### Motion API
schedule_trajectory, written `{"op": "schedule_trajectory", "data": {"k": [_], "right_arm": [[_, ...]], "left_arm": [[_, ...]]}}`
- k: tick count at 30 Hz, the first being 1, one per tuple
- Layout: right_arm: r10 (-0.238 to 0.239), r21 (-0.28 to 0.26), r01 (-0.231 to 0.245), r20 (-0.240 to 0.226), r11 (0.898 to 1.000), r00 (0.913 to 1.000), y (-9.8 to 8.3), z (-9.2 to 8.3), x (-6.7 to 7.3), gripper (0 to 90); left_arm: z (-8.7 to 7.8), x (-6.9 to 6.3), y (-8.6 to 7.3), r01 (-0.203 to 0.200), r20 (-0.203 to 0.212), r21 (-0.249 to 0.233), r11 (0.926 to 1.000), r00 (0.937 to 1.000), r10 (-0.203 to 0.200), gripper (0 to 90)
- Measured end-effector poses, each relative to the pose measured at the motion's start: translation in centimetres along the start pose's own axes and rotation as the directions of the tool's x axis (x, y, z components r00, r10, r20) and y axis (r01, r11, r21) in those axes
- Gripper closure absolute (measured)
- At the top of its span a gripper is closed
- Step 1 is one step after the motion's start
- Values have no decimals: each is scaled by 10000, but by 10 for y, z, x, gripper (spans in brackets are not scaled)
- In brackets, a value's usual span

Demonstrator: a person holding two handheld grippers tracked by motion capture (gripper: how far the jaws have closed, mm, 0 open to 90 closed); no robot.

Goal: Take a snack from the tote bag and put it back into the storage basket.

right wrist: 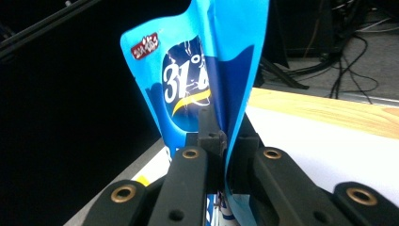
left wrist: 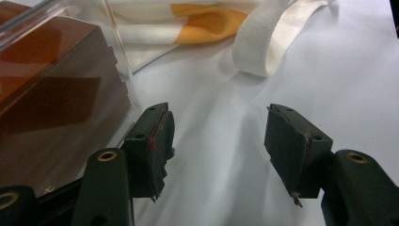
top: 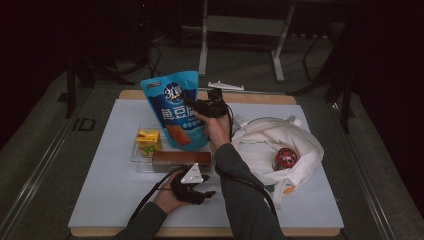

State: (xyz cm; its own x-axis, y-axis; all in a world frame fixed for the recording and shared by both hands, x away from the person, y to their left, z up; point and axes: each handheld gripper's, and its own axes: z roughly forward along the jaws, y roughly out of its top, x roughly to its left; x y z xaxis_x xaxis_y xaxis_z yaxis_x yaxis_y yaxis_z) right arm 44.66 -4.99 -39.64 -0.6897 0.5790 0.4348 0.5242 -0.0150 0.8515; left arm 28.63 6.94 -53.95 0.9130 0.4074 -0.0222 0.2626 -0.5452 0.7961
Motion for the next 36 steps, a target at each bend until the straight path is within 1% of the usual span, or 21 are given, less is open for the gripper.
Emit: {"op": "schedule_trajectory", "data": {"k": [3,5,7,8,10,11,14,17,20,22,24,26,31,32,33,34,36], "right_arm": [[41,42,-42,164,10000,9999,-2,-4,-5,868],[-204,222,195,387,9996,9990,-4,-8,-5,869],[-619,508,587,622,9970,9961,-6,-12,-5,869],[-734,569,692,753,9960,9945,-7,-14,-6,868],[-614,477,581,709,9972,9956,-10,-20,-8,867],[-717,466,683,751,9966,9946,-10,-22,-9,865],[-1202,649,1139,1033,9914,9874,-11,-29,-5,858],[-1655,754,1578,1084,9846,9802,-14,-35,0,847],[-1795,773,1722,989,9820,9788,-18,-39,5,838],[-1965,849,1889,924,9783,9761,-21,-40,8,833],[-1981,901,1900,926,9776,9758,-24,-39,10,832],[-1814,845,1739,906,9811,9792,-25,-39,11,838],[-1913,787,1842,946,9797,9770,-28,-36,13,846],[-1915,840,1839,934,9793,9770,-29,-35,13,854],[-1975,1013,1879,957,9770,9756,-32,-34,12,855],[-1957,1126,1855,872,9762,9768,-36,-32,10,851],[-1750,1065,1670,710,9802,9820,-42,-31,7,846]], "left_arm": [[0,0,0,-13,3,31,10000,10000,13,414],[0,0,0,4,11,44,10000,10000,-4,414],[0,0,0,12,2,35,10000,10000,-12,414],[0,0,0,12,-10,38,10000,10000,-12,414],[0,0,0,21,-24,36,10000,10000,-21,414],[0,0,0,28,-25,34,10000,10000,-27,414],[0,0,0,26,-33,34,10000,10000,-26,414],[0,0,0,20,-41,33,10000,10000,-20,414],[1,0,0,7,-58,39,10000,10000,-7,414],[1,-1,0,-3,-63,51,10000,10000,3,414],[1,-1,0,-4,-72,48,10000,10000,5,414],[1,-1,0,1,-73,53,10000,10000,0,414],[1,-1,0,-13,-102,60,10000,9999,14,414],[1,-1,0,-15,-95,65,10000,10000,16,414],[1,-1,0,-17,-88,60,10000,10000,17,414],[1,-1,0,-14,-72,80,10000,10000,15,414],[1,-1,0,-11,-80,78,10000,10000,12,414]]}}
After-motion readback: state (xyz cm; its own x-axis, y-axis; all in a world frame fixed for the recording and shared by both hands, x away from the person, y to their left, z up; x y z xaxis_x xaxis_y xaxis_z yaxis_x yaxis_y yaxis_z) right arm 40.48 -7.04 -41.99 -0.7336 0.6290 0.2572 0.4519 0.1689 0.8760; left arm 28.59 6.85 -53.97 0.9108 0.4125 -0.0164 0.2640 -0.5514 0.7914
